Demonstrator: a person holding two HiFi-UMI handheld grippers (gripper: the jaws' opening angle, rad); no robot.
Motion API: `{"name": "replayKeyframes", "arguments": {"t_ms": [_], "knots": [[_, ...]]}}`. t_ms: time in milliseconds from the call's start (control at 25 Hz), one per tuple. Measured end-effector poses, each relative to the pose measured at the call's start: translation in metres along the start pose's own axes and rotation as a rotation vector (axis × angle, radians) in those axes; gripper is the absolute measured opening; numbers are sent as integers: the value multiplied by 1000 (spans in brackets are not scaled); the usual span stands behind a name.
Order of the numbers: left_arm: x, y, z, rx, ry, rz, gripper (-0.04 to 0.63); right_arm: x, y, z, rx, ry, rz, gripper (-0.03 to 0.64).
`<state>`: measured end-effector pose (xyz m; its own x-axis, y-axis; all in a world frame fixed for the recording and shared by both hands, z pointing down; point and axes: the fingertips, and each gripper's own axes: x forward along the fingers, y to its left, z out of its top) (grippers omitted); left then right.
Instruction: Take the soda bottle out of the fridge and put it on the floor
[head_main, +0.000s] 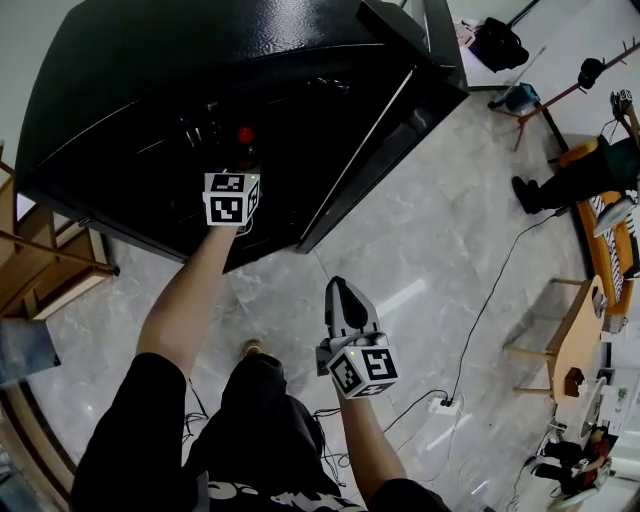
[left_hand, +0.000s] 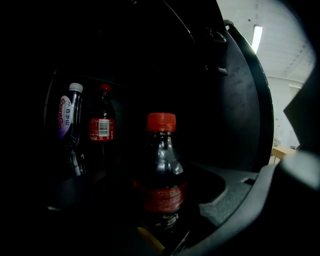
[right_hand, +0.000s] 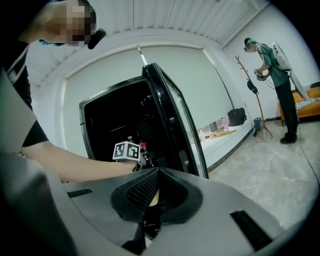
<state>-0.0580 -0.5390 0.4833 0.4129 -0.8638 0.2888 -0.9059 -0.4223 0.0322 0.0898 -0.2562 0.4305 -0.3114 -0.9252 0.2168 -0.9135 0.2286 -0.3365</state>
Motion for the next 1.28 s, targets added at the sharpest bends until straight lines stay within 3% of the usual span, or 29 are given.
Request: {"name": "replayKeyframes", "arguments": {"t_ms": [240,720,1000,1280], "knots": [[-29,-16,0,-17,-21,-17,307,-16,2,1,-9,7,-2,21],[-132,-78,16,3,-51,-121,307,-83,16,-3,-29,17,-10,22],[-174,-108,7,-5,-48,-173,307,-115,16,-12,-59,6,-20,21],[-180,-134,-23,-12,-53,-251,307,-119,-9,-36,-80,-17,-53,22]]}}
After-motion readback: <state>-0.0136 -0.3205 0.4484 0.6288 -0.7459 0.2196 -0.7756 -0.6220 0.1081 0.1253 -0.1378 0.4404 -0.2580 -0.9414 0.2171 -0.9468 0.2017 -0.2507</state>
